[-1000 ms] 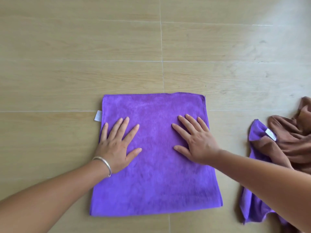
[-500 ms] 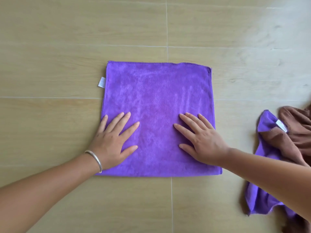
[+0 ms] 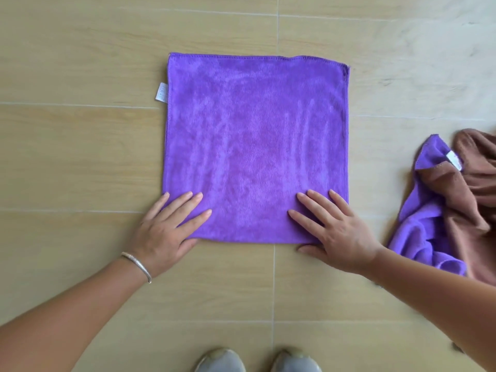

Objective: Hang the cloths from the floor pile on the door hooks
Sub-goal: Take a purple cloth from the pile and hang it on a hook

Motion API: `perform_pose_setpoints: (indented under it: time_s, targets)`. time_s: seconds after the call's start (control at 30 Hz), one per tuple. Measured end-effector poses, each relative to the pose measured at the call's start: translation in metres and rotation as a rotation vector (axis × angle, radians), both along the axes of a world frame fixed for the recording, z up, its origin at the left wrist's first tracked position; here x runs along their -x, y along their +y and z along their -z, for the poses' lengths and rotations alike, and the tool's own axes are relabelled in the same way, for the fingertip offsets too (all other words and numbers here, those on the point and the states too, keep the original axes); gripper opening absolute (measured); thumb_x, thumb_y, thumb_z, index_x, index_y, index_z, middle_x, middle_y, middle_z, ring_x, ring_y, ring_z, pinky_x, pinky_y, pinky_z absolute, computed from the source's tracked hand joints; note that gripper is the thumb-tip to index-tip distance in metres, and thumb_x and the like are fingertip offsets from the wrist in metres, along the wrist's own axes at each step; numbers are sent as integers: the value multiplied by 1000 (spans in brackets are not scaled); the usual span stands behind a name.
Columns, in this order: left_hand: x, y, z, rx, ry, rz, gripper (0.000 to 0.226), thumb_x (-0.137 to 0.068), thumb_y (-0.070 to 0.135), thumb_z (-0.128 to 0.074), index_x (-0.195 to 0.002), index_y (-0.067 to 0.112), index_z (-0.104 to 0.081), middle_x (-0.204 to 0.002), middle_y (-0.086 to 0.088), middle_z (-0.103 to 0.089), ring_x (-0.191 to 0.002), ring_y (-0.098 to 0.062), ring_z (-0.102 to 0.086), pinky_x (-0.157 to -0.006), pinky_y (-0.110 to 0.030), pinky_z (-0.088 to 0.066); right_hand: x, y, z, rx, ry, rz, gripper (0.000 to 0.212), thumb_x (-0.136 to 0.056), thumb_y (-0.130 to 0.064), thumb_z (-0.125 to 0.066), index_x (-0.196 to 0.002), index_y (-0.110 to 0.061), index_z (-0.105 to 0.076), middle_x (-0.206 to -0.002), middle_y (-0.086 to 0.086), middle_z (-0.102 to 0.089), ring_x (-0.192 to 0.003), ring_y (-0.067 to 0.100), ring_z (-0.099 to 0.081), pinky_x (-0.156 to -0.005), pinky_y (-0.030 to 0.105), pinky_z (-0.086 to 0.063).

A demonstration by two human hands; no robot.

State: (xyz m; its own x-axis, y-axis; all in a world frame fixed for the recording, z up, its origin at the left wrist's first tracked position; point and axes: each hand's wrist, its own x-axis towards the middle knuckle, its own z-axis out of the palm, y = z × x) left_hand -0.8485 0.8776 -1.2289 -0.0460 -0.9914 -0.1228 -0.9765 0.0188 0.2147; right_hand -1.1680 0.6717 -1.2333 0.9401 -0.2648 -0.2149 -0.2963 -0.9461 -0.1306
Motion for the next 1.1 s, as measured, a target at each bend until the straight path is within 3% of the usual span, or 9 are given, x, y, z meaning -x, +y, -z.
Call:
perform_pose_setpoints:
  time_s: [0.17, 0.3, 0.4, 0.7, 0.9, 1.1]
  targets:
    - [-5, 3, -19, -85, -50, 42, 47, -85, 25, -42, -125, 13, -63, -139, -10, -52, -126, -28, -52, -104, -49, -41, -7, 7, -22, 52, 178, 49, 48, -97, -38, -41, -144, -25, -45, -153, 11, -35, -139, 33, -36, -108, 57, -33]
    - [-5, -1, -52, -166, -41, -74, 43, -78, 11, -74, -119, 2, -65, -131, -14, -58, -120, -30, -57, -101, -50, -42, -20, 11, -60, 26, 348, 204, 50, -100, -44, -30, -148, -29, -35, -157, 9, -27, -146, 29, -20, -115, 54, -16]
    - [-11, -8, -94, -205, -35, -85, 46, -74, 8, -78, -118, 0, -65, -129, -15, -59, -120, -31, -57, -101, -50, -42, -22, 9, -100, 37, 372, 228, 54, -99, -47, -20, -148, -29, -33, -157, 8, -27, -146, 27, -18, -116, 52, -13]
    - [-39, -53, -257, -197, -82, -116, 43, -85, 14, -69, -125, 2, -60, -137, -13, -54, -128, -28, -50, -107, -45, -35, -44, -33, -259, 95, 332, 246, 54, -100, -47, -16, -148, -28, -30, -157, 7, -24, -147, 26, -13, -116, 54, -7]
    - [-58, -82, -364, -205, -104, -74, 42, -96, 26, -53, -135, 11, -53, -147, -3, -44, -139, -20, -34, -113, -38, -24, -60, -65, -365, 162, 329, 239, 48, -101, -42, -25, -147, -29, -28, -158, 7, -19, -148, 26, -7, -115, 55, -2]
    - [-77, -100, -492, -209, -166, -50, 45, -101, 36, -38, -144, 22, -41, -154, 8, -30, -145, -10, -17, -115, -29, -11, -73, -84, -495, 213, 253, 226, 45, -101, -45, -29, -142, -31, -40, -158, 6, -23, -148, 25, -12, -116, 54, -2]
